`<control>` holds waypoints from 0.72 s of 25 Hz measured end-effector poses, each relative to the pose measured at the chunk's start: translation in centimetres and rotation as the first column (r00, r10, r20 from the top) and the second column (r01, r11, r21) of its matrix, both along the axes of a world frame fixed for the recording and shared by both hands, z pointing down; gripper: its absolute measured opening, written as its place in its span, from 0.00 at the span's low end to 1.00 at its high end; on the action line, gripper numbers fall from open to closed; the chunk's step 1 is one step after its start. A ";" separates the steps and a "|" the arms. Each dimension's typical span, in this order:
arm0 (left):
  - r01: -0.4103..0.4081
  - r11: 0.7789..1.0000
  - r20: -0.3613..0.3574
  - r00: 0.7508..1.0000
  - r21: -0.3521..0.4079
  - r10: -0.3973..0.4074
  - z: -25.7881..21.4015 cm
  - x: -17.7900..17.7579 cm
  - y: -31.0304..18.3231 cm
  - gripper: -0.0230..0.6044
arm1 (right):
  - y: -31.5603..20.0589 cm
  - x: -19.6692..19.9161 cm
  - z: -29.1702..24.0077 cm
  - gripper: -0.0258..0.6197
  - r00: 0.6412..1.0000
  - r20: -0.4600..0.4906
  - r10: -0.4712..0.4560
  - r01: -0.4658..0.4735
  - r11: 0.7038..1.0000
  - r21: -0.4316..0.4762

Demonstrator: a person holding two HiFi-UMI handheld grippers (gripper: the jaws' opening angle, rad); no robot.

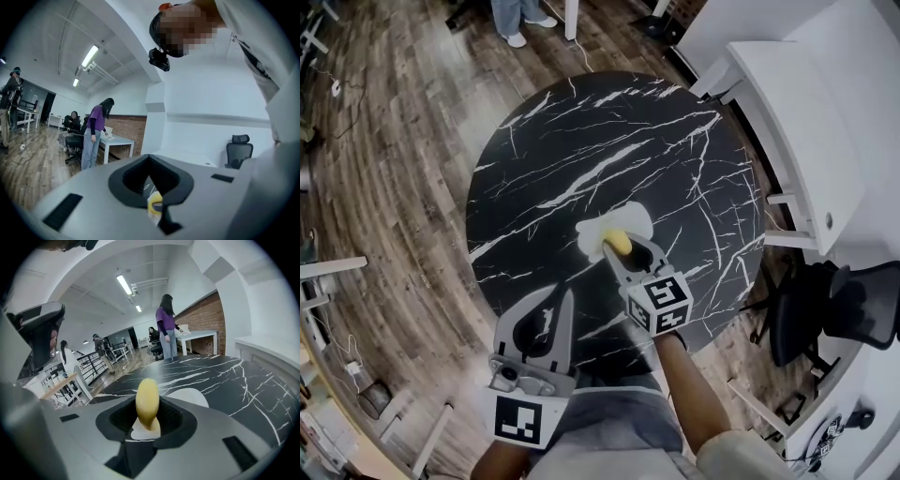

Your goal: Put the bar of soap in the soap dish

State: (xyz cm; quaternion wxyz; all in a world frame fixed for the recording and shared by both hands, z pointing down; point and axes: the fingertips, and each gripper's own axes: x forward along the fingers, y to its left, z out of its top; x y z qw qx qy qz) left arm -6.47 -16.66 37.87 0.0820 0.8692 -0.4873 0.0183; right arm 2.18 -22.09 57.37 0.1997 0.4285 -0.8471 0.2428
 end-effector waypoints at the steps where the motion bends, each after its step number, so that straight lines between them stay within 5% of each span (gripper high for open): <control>1: 0.001 1.000 -0.001 1.000 -0.002 -0.001 0.0 -0.1 -0.1 0.04 | -0.1 0.0 0.2 0.23 1.000 -0.004 0.000 0.000 1.000 -0.004; 18: -0.011 1.000 -0.014 1.000 -0.028 0.010 0.9 -0.1 -0.8 0.04 | -0.5 -0.3 1.2 0.23 1.000 -0.016 -0.003 0.003 1.000 -0.023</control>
